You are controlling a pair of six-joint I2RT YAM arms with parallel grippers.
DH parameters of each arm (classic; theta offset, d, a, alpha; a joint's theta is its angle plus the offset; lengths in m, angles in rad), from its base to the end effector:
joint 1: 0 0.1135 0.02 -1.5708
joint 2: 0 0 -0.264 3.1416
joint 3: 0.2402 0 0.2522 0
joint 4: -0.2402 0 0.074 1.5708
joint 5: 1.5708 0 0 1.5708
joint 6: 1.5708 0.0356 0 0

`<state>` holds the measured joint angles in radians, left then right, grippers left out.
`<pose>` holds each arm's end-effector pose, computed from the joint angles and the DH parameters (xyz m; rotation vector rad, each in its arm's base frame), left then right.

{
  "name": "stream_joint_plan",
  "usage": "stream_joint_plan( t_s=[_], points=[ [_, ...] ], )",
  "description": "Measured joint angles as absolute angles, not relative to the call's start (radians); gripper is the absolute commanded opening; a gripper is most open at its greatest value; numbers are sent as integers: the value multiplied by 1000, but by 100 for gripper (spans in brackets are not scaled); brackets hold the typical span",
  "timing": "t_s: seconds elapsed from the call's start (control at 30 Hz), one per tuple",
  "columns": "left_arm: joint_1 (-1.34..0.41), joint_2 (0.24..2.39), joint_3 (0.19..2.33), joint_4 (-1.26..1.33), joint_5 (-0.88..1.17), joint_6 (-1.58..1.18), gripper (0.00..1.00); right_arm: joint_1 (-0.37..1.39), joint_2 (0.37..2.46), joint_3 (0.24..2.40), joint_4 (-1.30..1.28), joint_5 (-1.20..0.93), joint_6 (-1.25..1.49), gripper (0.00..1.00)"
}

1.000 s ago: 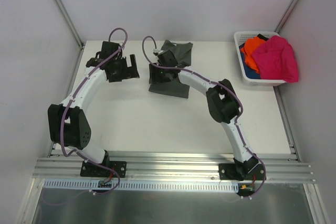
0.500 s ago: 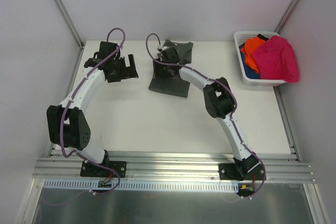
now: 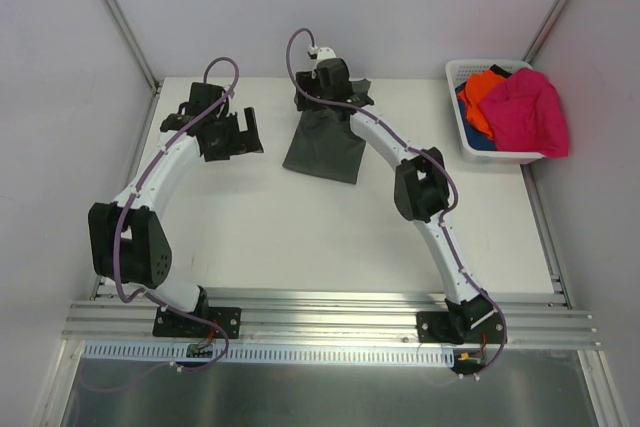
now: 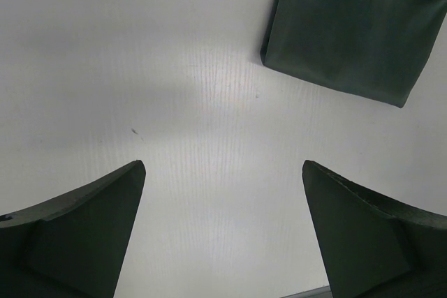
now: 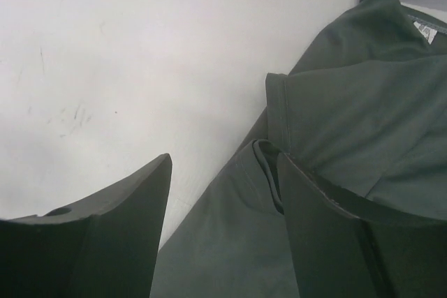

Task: Fold and stack the t-shirts
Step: Fold the tshirt

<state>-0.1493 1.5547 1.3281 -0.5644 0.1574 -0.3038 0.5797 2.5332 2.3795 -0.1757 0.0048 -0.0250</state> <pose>0.3400 -0.0568 0.3033 -0.1070 2.3840 -0.4035 0.4950 0.3239 0.2507 -0.5678 1.8315 0.3709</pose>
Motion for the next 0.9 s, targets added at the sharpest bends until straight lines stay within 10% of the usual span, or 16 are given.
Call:
stream_joint_plan(
  t_s=[0.9],
  points=[
    [-142, 1544, 1328, -564, 175, -306, 98, 633, 2326, 1866, -315, -182, 134, 64]
  ],
)
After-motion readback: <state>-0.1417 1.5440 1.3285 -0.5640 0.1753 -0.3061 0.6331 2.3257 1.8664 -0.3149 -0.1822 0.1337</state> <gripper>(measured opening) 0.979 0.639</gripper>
